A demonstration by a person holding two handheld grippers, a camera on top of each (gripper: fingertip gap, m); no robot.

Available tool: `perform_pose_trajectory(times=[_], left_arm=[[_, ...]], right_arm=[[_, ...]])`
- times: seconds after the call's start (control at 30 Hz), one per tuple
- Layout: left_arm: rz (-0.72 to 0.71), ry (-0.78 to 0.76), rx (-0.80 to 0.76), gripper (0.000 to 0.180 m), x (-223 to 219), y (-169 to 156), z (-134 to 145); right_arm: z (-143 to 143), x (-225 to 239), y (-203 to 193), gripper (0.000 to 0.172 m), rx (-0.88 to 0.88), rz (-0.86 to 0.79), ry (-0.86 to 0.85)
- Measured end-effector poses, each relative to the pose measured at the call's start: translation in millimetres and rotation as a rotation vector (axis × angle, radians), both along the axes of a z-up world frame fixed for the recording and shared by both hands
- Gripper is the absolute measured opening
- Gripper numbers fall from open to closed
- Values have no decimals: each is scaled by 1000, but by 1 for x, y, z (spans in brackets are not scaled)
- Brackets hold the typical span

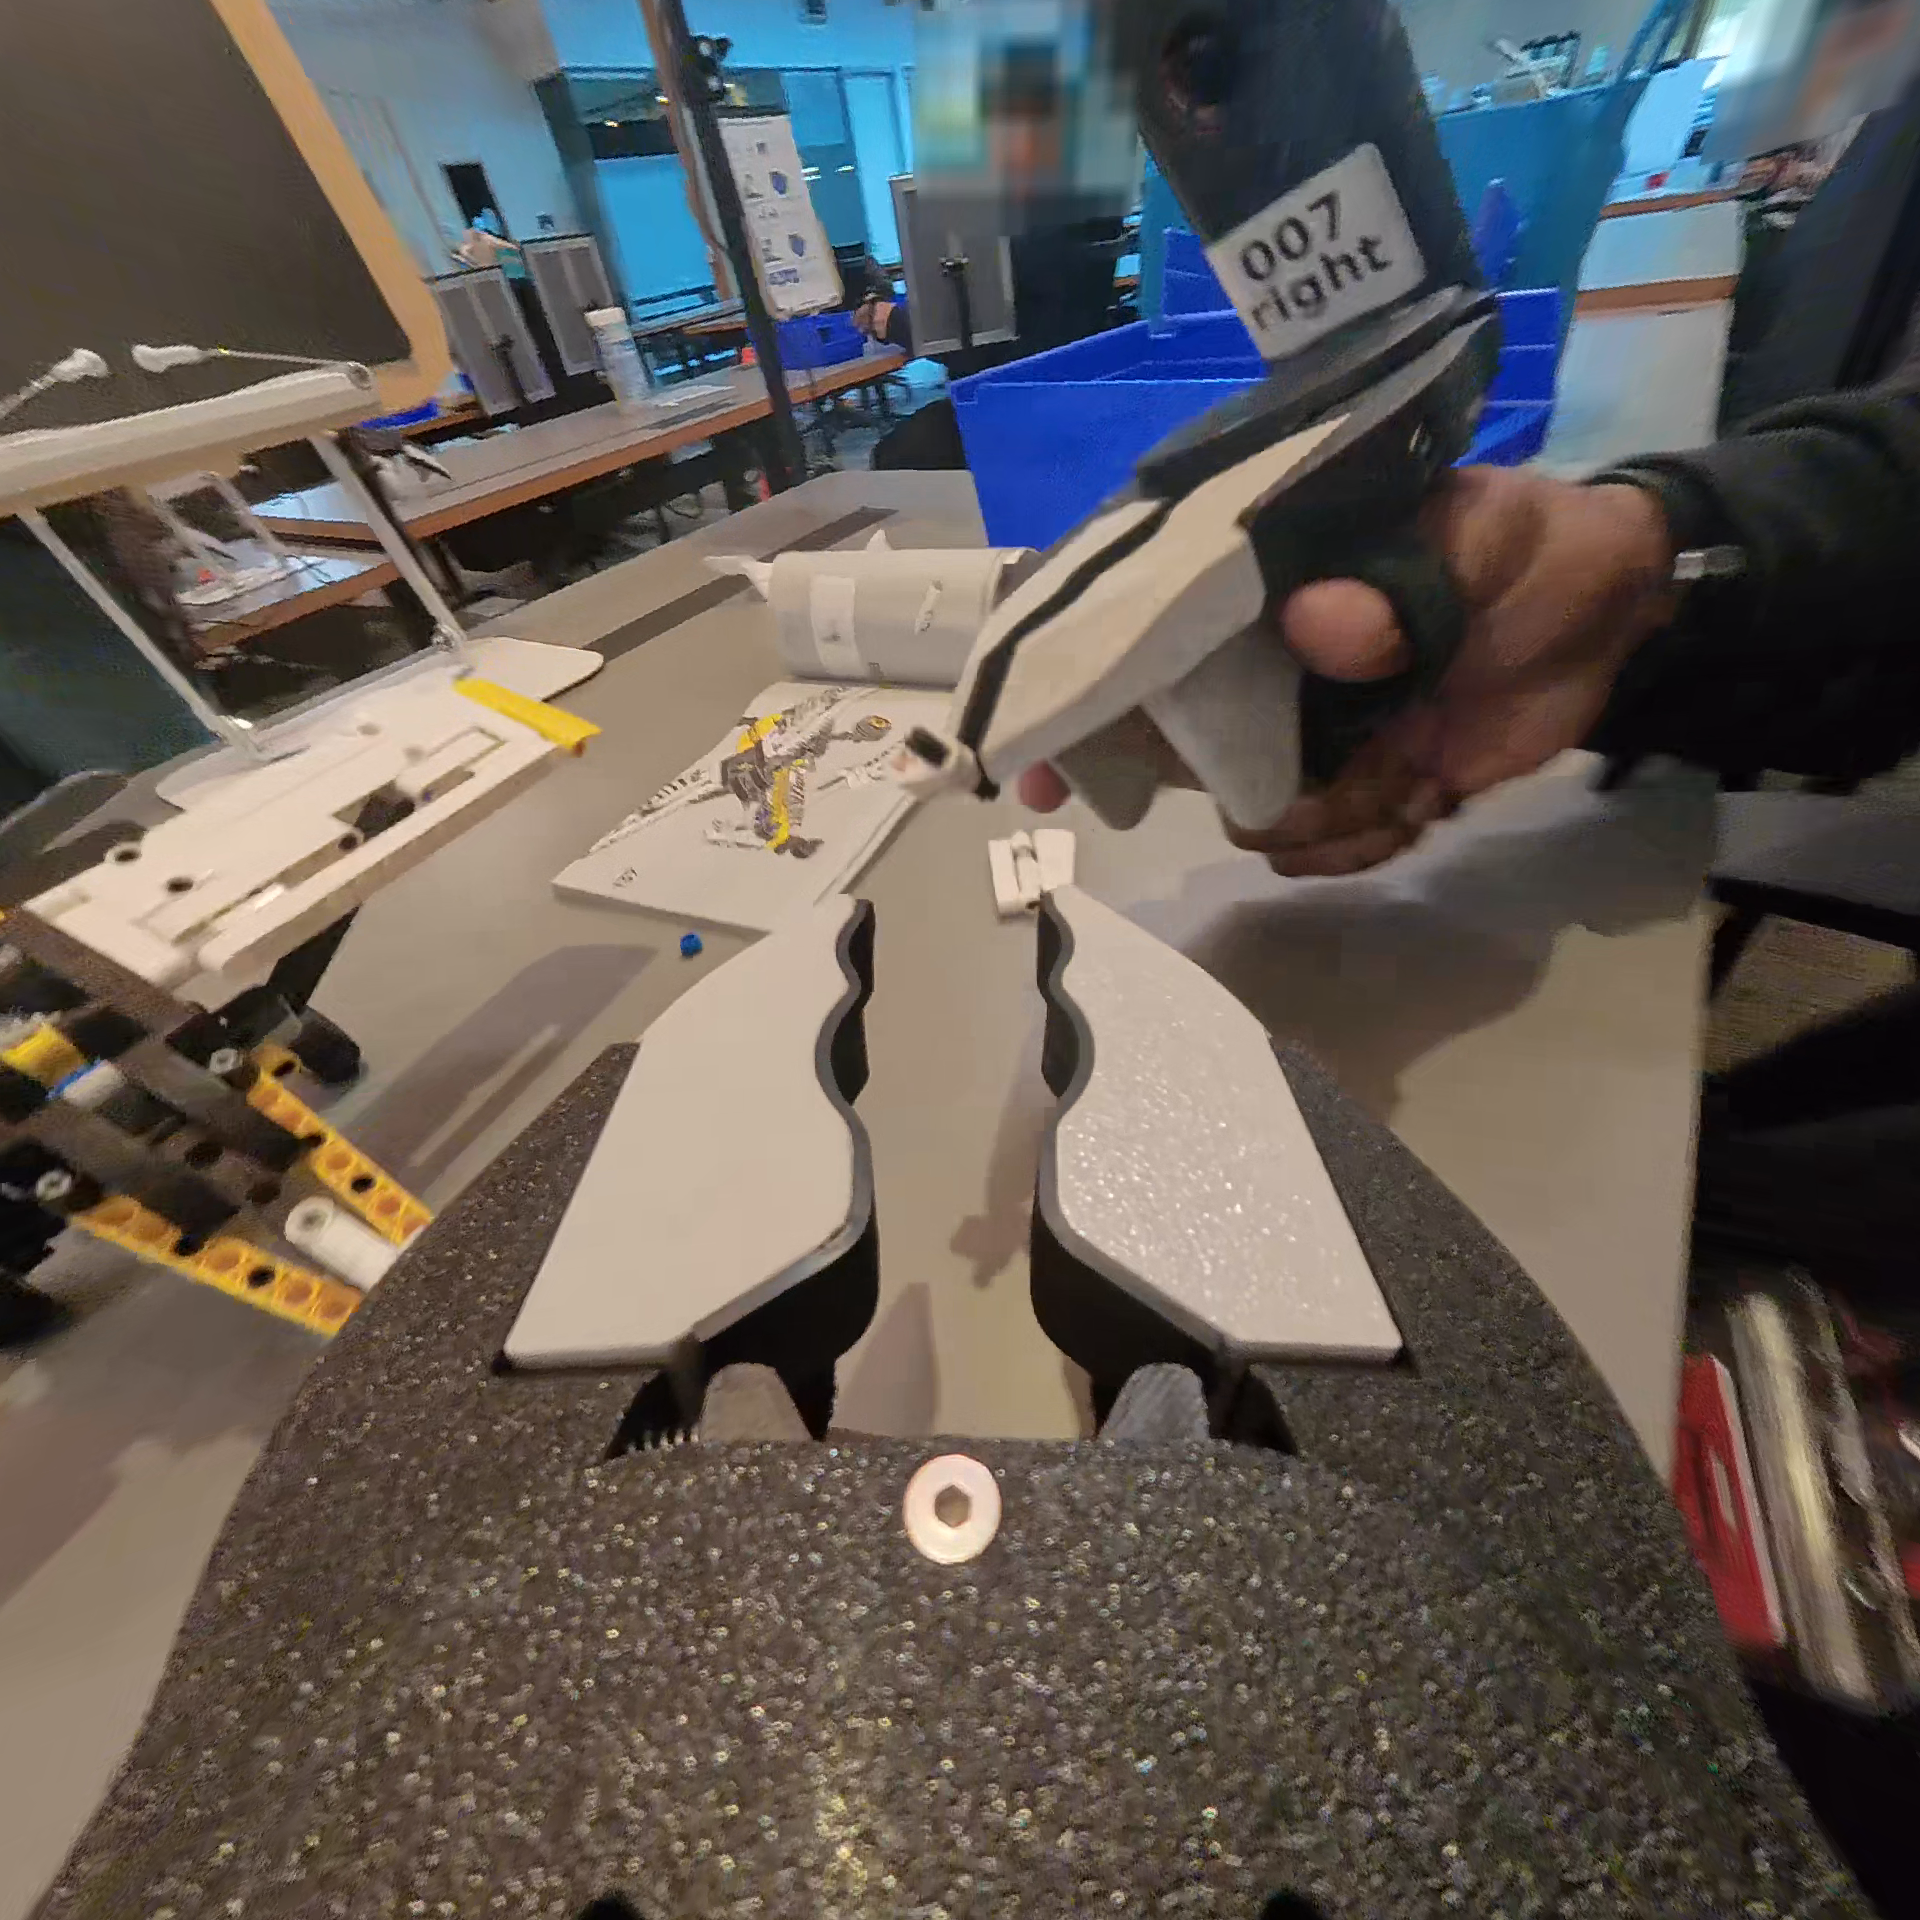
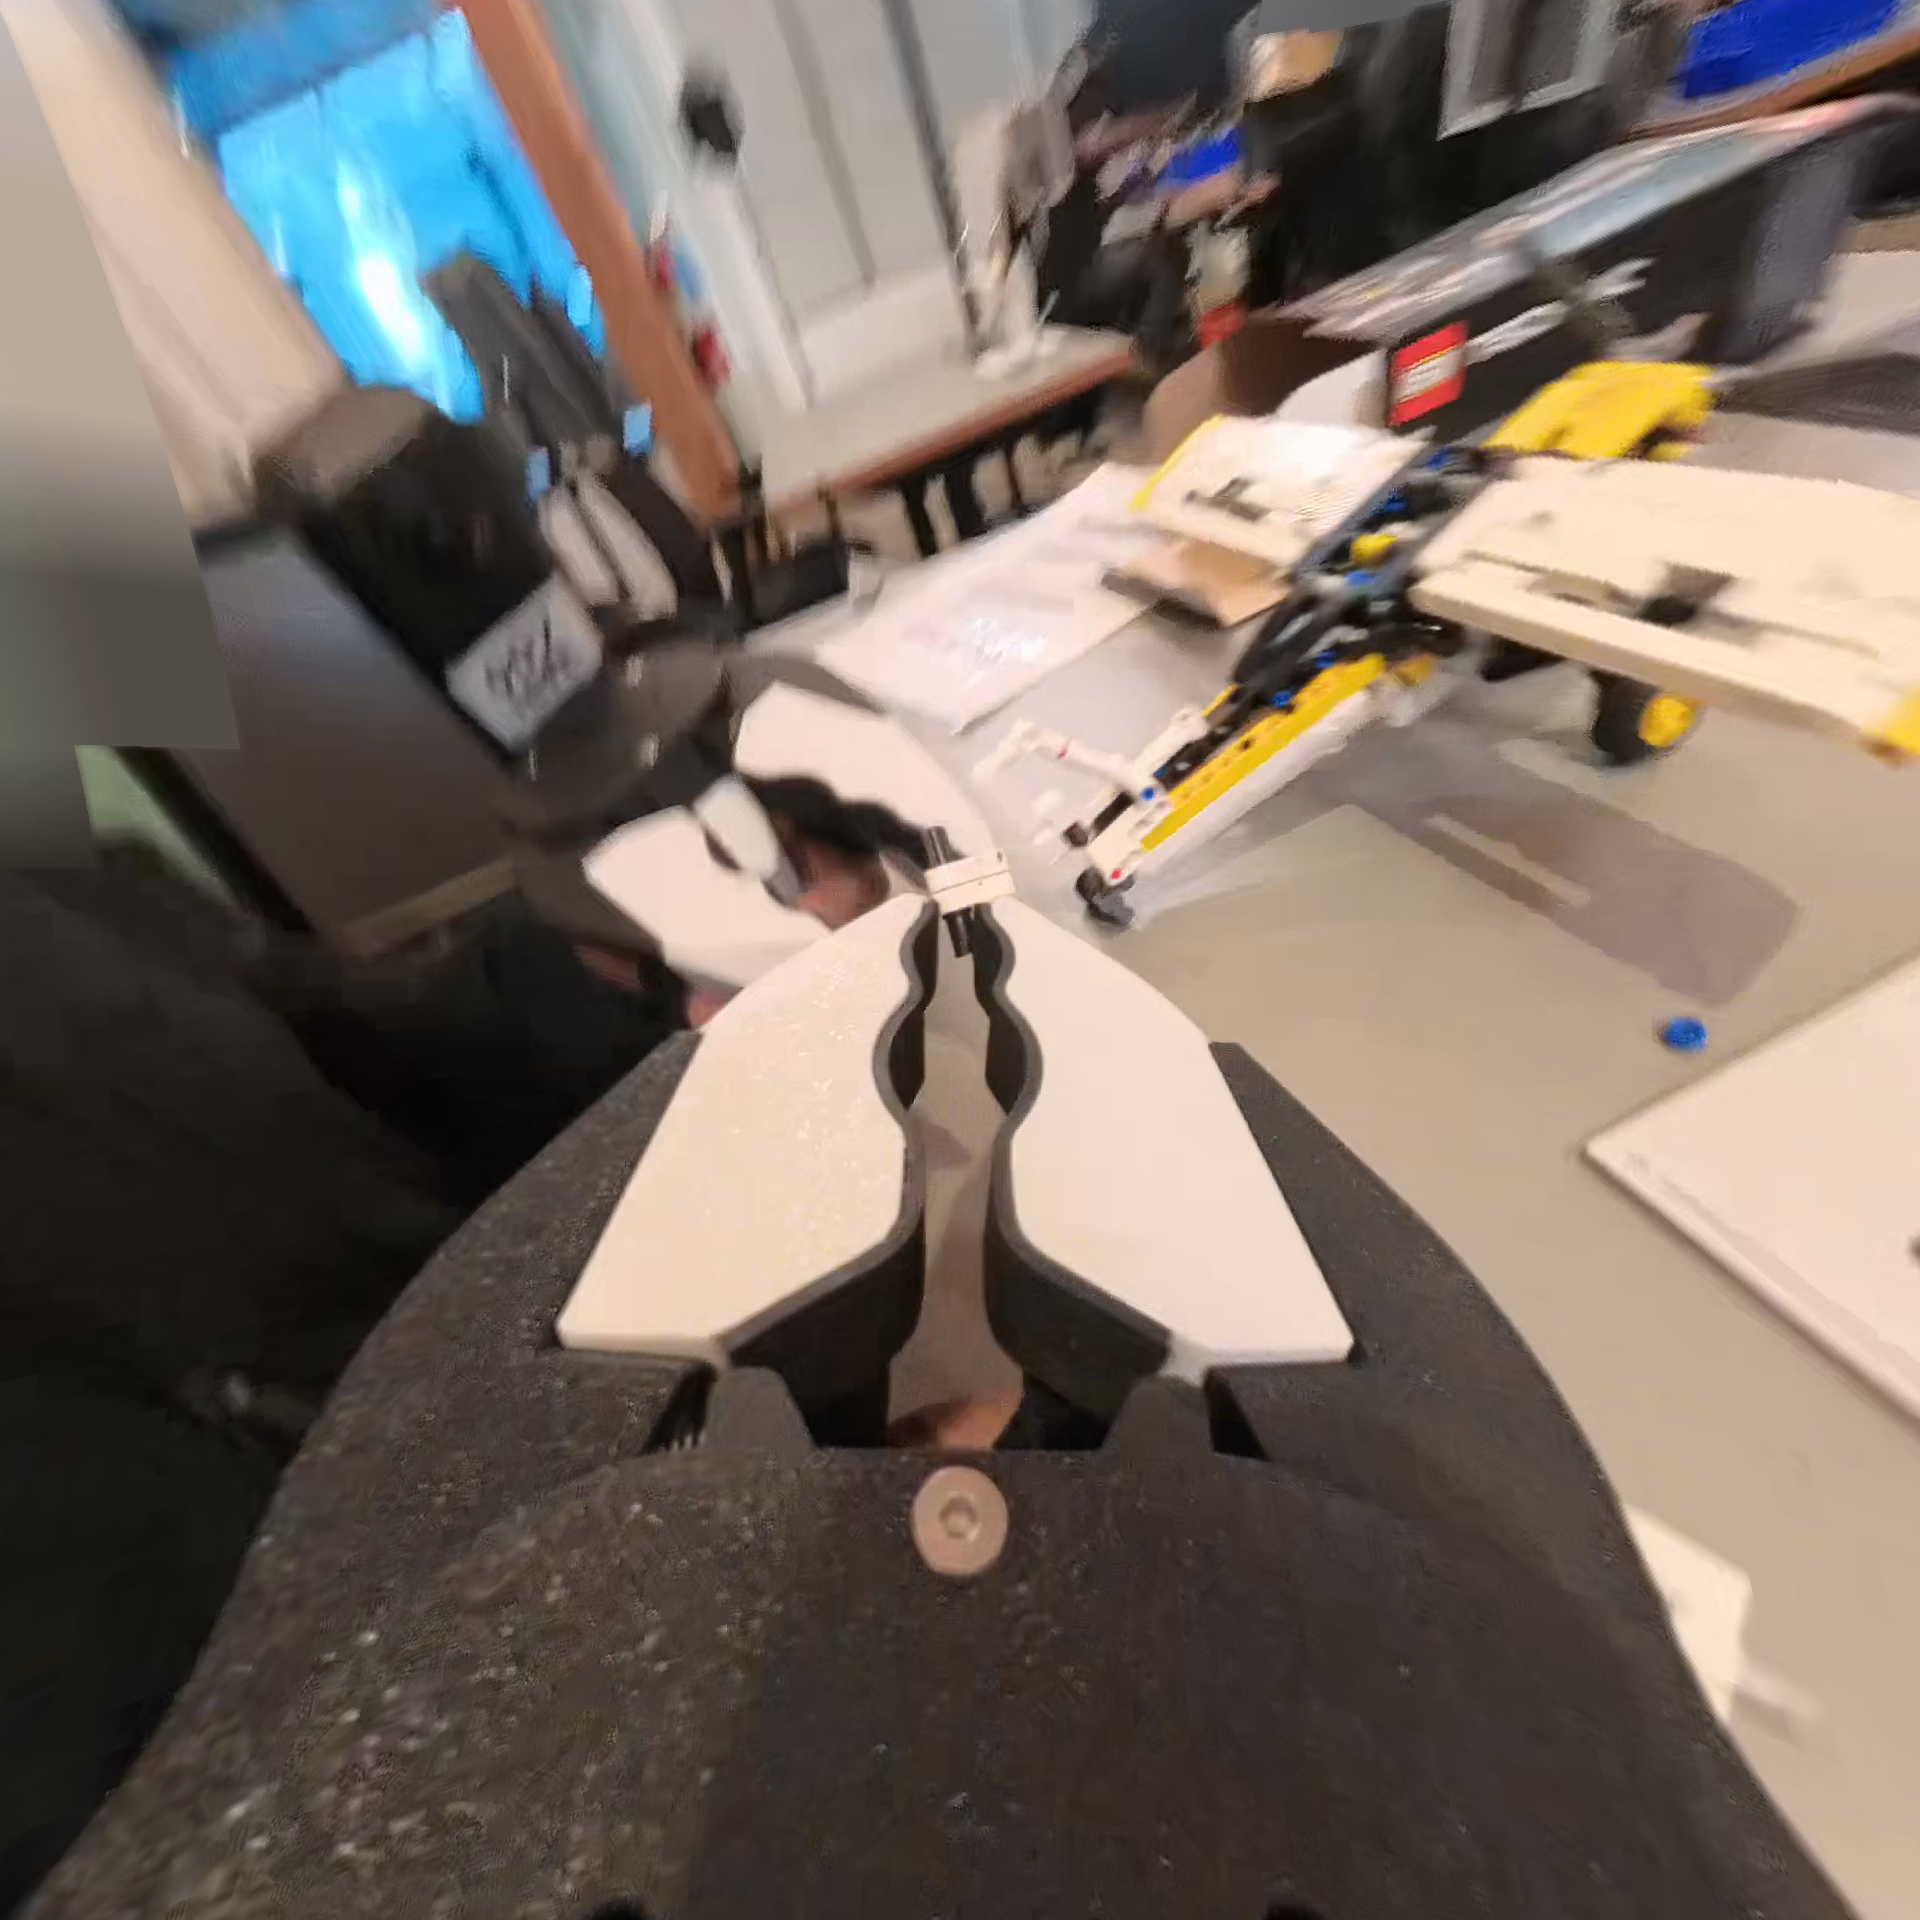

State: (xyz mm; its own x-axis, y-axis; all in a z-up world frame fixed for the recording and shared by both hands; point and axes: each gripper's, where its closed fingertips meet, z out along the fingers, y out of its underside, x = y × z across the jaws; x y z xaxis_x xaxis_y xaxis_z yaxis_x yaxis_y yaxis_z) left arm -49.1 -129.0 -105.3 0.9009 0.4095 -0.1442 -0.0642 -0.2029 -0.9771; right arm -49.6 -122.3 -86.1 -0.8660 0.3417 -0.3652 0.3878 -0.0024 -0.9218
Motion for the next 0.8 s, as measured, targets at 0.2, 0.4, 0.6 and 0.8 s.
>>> perform_pose_trajectory(times=[0.2,0.4,0.6,0.8], left_arm=[[99,55,33,30,-20,48,9],[69,0,-70,30,-22,79,-13],[52,9,-132,16,-22,90,-21],[48,-13,-201,8,-25,89,-32]], right_arm=[[6,-15,46,3,-440,-150,-410],[-25,-21,64,3,-383,-243,-517],[-32,-23,64,0,-335,-250,-537],[-41,-24,67,0,-217,-242,-510]])
